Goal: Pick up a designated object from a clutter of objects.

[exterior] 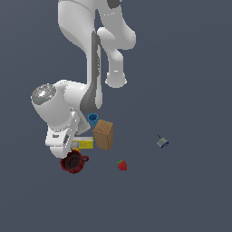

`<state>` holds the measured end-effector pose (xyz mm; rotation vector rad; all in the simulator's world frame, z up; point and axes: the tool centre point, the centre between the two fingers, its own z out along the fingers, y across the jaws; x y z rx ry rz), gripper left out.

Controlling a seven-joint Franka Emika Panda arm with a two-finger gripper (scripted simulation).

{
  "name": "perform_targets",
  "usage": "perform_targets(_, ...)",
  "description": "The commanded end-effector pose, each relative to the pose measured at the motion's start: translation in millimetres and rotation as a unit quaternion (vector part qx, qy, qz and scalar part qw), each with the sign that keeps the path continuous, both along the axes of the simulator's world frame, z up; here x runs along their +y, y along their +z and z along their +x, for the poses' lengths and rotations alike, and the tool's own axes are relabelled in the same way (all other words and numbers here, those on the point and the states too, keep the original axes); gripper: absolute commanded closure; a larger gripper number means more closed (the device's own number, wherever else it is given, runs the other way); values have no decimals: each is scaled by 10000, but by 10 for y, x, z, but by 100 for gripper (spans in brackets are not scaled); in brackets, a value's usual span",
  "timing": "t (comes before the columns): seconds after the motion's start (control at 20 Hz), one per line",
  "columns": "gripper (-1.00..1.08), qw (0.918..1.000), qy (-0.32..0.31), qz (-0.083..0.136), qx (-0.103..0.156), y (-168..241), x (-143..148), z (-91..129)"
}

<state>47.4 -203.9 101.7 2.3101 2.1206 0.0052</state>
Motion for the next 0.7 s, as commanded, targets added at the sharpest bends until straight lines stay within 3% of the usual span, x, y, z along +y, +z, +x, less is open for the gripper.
perform_targets(0.0,-92,10000,1,11,31,-59,5,-15)
perform_targets(0.05,108,10000,1,11,31,-59,5,-15)
perform_targets(0.65,108,10000,-2,-2,6,-22,-4,-4)
